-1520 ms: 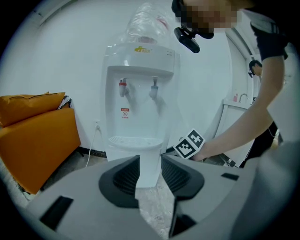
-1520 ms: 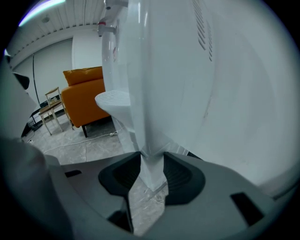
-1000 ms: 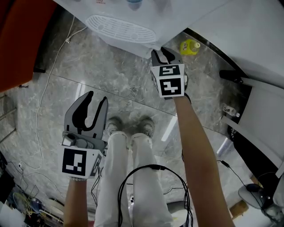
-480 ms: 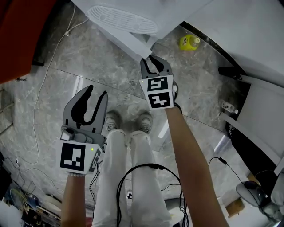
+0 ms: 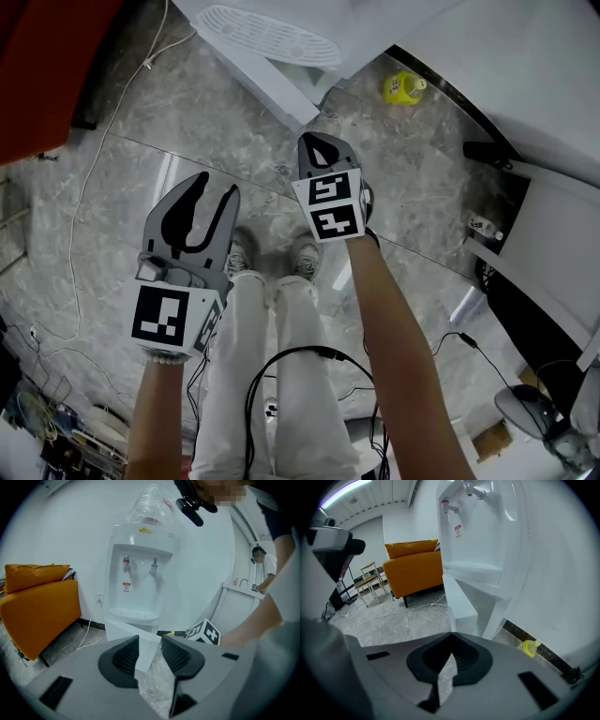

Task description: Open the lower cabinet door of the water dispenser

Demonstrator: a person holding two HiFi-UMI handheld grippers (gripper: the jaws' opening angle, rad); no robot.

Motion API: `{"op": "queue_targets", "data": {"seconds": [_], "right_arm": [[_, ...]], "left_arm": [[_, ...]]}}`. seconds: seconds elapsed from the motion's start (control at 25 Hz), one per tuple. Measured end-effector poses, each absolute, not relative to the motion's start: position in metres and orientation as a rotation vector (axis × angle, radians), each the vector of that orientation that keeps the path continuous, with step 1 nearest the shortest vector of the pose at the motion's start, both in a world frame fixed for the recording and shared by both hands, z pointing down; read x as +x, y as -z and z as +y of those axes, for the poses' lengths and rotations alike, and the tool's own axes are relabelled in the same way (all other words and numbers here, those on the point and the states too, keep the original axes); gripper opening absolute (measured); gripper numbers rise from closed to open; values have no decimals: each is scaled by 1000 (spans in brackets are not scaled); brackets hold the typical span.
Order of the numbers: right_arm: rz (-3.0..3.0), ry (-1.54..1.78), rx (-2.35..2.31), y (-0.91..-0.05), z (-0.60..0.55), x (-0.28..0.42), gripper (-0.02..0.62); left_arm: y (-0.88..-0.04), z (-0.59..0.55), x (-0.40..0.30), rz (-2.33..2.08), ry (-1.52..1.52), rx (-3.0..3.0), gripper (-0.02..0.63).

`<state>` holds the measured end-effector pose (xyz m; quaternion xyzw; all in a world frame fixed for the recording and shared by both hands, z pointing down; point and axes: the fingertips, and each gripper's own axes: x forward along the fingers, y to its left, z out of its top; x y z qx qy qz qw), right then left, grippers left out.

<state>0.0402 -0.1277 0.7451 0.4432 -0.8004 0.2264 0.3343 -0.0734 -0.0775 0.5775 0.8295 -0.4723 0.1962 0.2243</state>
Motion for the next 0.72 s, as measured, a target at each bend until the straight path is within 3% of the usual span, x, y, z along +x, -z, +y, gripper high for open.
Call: {"op": "queue_targets", "data": {"seconds": [0.36, 0.72], "right_arm": [[-2074, -674, 1271, -717, -83, 79, 3], [-2056, -698, 1359, -693, -62, 125, 3]], "left_arm": [[-596, -92, -40, -1290, -547, 2240, 161], [-632, -119, 3, -1283, -543, 2136, 229]]}}
